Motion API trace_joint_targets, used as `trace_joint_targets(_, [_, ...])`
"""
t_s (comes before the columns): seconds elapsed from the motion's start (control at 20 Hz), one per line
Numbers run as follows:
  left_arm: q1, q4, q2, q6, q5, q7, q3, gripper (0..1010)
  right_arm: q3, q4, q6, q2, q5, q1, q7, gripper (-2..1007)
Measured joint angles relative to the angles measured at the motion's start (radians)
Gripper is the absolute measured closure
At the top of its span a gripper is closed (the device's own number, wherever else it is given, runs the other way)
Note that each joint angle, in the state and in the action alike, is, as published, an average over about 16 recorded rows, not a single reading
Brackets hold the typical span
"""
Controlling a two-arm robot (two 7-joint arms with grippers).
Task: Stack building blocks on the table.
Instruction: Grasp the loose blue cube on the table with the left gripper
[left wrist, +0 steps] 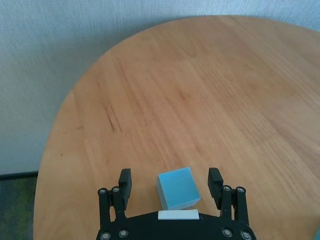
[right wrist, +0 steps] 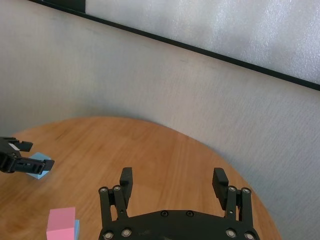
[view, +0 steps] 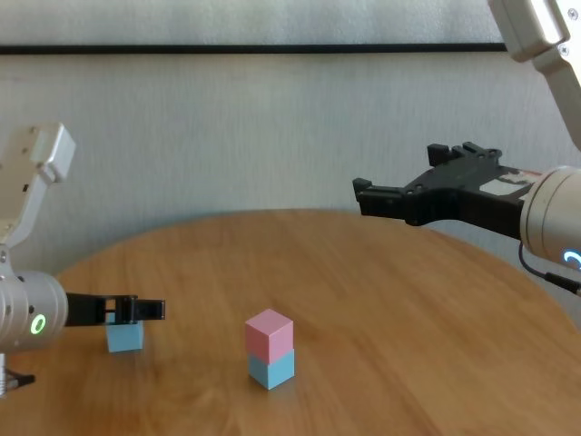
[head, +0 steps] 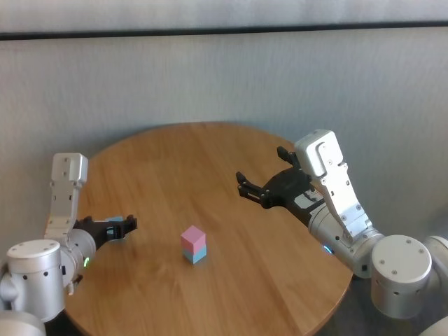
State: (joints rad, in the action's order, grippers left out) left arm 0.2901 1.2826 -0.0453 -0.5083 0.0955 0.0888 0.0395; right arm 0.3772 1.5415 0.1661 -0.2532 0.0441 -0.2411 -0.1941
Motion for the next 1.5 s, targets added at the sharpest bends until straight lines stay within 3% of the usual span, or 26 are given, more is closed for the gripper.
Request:
trace_joint_targets(0.8, [0.017, -0.028, -0.004, 0.005, -0.013, 0.038, -0.013, 8, 0.000, 0.000, 0.000, 0.000, 0.000, 0.000, 0.000, 0])
trace_joint_targets(1.5, [0.021, -0.031, -0.011, 0.006, -0.015, 0.054, -0.005, 8, 0.000, 0.000, 0.000, 0.000, 0.000, 0.000, 0.000, 0])
